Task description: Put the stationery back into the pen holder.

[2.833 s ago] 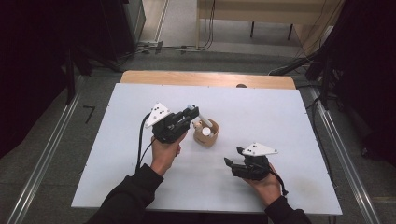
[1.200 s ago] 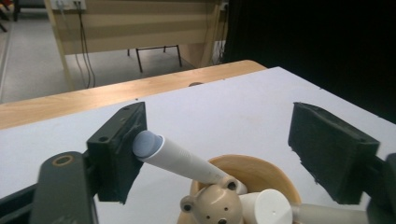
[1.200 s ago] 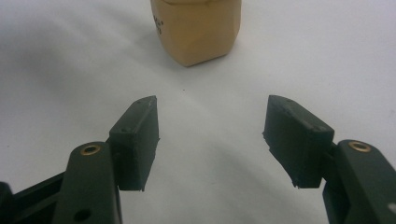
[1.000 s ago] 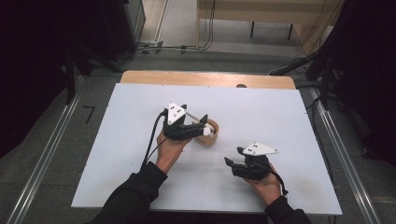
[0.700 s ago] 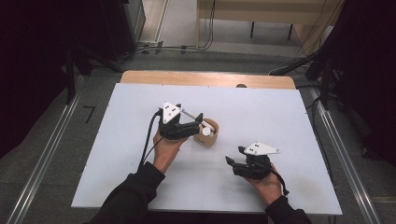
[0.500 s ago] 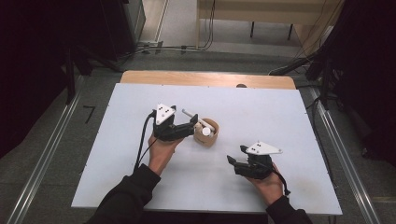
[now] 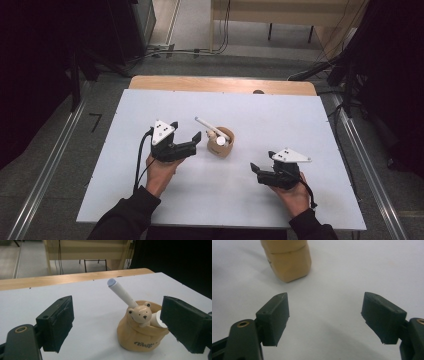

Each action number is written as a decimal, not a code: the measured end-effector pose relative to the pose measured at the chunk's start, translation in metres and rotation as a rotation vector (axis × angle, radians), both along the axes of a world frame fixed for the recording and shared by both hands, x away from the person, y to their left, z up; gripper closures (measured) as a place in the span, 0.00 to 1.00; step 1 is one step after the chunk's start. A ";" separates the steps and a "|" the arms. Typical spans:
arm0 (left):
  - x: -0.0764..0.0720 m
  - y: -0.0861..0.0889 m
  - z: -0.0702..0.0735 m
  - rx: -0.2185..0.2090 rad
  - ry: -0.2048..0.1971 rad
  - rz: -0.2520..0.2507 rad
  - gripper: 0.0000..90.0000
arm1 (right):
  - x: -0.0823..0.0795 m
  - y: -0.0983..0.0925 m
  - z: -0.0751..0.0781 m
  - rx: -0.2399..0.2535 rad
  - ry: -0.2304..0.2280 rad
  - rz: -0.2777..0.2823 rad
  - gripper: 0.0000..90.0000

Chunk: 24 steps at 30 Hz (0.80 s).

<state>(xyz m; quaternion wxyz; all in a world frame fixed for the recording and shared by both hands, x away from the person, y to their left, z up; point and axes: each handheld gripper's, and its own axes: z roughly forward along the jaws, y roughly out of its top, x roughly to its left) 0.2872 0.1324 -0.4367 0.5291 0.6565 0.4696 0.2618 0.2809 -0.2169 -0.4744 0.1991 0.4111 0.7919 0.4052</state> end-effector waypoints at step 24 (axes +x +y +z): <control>-0.023 0.035 -0.019 0.060 0.076 0.052 0.11 | 0.003 -0.025 0.006 -0.001 -0.006 -0.086 0.17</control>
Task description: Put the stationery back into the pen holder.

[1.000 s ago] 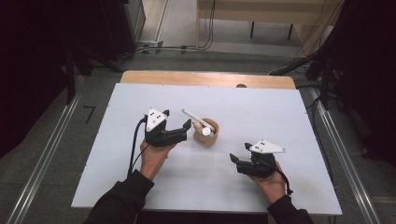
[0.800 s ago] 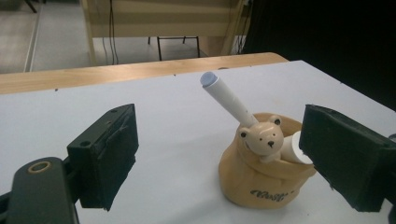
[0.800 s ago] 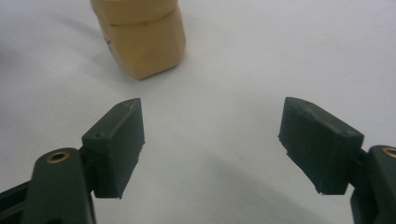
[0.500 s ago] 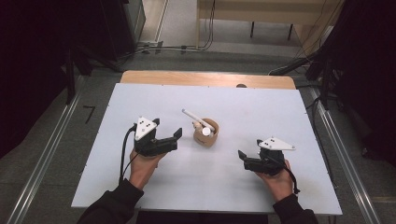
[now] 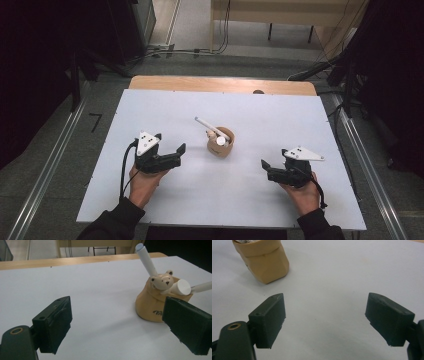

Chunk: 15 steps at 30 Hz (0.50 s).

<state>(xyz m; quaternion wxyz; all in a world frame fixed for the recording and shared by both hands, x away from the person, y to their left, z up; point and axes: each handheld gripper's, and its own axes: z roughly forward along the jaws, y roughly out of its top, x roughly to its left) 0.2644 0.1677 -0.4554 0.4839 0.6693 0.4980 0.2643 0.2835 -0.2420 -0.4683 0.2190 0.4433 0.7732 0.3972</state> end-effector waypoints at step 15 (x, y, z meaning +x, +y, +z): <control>-0.011 0.016 -0.014 0.034 0.046 0.039 0.11 | -0.005 -0.022 0.002 0.008 -0.005 -0.048 0.17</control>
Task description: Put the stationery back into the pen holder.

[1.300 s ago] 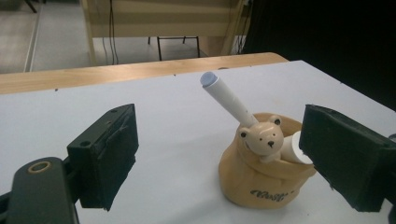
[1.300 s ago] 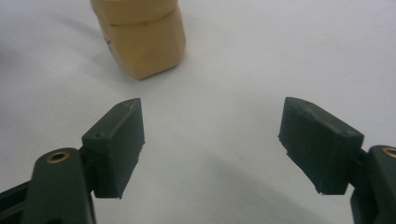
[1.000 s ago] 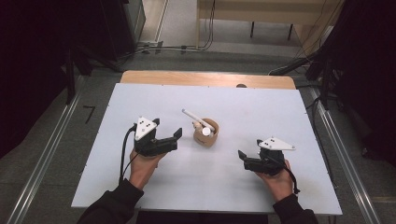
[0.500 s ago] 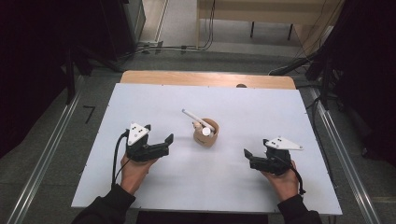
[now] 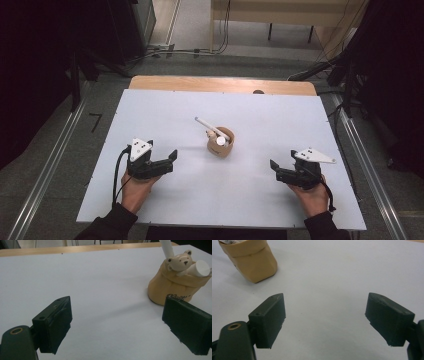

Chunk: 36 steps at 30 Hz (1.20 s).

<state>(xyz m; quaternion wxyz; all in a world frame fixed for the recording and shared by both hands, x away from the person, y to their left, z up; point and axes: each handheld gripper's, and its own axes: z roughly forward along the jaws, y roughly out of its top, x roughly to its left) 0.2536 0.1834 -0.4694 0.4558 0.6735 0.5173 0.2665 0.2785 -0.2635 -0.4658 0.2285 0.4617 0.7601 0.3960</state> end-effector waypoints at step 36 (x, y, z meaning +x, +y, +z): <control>-0.010 0.049 -0.004 -0.021 0.043 0.199 0.11 | -0.019 -0.052 -0.001 -0.019 -0.005 -0.112 0.17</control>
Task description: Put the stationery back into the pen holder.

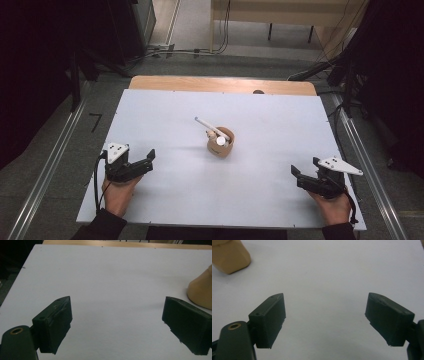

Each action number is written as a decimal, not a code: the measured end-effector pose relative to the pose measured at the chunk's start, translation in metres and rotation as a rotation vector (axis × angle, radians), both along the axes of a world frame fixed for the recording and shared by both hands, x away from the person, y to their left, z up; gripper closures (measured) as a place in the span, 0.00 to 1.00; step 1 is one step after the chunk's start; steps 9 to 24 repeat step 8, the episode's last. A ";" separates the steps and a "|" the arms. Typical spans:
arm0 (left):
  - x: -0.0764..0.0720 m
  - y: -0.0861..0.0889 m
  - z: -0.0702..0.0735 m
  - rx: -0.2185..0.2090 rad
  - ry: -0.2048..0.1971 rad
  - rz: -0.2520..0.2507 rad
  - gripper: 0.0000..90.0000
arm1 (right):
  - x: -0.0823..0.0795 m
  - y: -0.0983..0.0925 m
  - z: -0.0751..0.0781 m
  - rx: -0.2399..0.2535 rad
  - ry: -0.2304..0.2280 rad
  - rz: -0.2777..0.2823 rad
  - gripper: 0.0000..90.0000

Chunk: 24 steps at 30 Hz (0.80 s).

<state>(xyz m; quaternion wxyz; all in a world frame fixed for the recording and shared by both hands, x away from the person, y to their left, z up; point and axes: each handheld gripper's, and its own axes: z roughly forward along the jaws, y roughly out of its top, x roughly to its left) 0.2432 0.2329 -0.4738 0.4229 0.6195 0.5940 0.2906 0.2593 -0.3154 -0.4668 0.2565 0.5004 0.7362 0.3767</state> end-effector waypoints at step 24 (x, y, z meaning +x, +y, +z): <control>0.000 0.000 -0.002 0.000 0.014 -0.004 0.11 | 0.001 -0.014 -0.002 -0.001 0.004 -0.041 0.17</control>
